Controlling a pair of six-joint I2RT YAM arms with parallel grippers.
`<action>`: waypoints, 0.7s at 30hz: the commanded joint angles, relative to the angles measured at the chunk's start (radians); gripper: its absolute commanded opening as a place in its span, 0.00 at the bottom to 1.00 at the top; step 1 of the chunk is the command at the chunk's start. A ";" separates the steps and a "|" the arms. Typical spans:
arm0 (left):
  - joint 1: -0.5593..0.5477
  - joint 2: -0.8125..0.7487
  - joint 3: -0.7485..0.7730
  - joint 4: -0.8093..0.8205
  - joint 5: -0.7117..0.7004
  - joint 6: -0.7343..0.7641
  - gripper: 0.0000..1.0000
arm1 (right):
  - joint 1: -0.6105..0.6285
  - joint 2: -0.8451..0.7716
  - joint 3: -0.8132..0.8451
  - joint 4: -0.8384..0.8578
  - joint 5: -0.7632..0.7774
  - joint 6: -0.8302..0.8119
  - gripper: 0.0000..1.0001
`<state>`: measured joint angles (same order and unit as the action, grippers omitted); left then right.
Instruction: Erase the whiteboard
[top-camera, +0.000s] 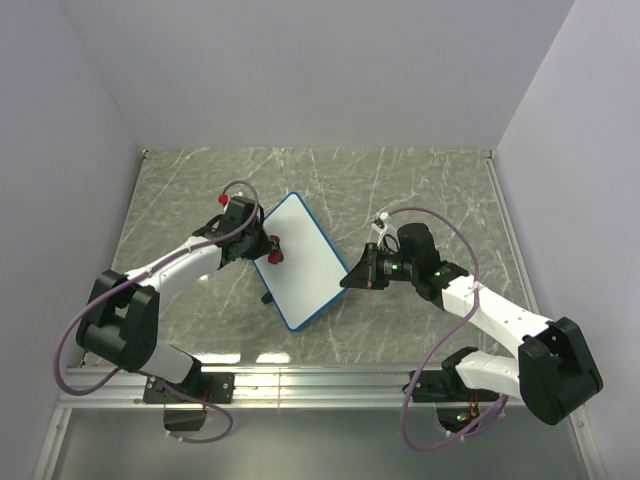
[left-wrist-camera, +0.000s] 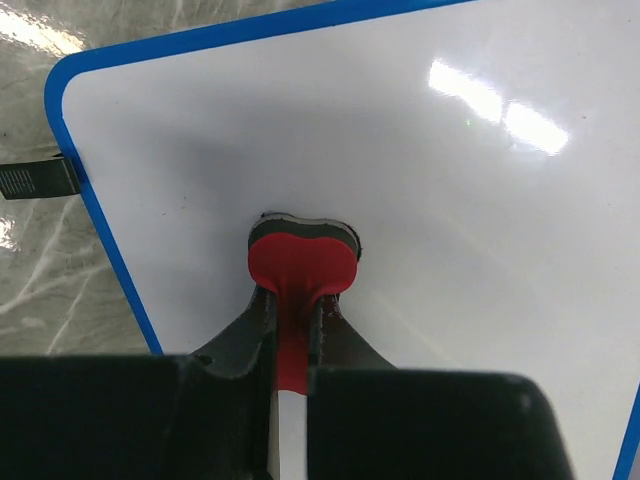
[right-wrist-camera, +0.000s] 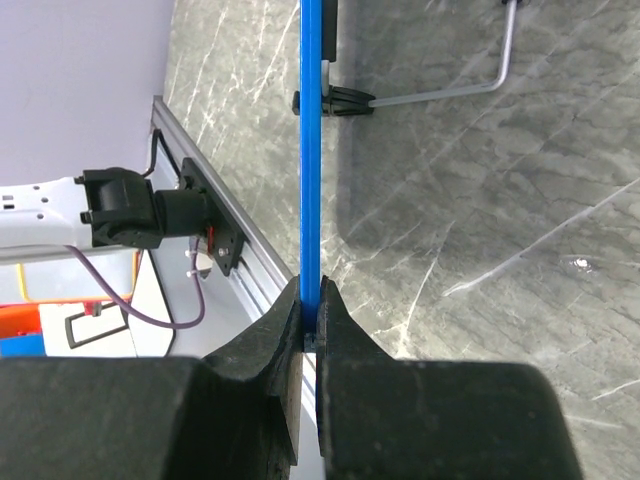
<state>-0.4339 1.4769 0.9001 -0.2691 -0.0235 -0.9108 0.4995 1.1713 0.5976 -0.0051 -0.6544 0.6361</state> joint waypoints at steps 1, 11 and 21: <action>-0.015 0.063 -0.062 -0.073 0.014 0.047 0.00 | 0.013 0.036 0.014 -0.021 0.059 -0.058 0.00; -0.344 0.042 0.017 -0.078 0.040 -0.043 0.00 | 0.011 0.056 0.028 -0.013 0.059 -0.055 0.00; -0.485 -0.010 -0.018 -0.105 -0.004 -0.165 0.00 | 0.013 0.056 0.034 -0.009 0.062 -0.049 0.00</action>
<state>-0.8745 1.4082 0.9390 -0.3351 -0.1593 -1.0027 0.4900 1.1870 0.6044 -0.0463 -0.6506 0.6071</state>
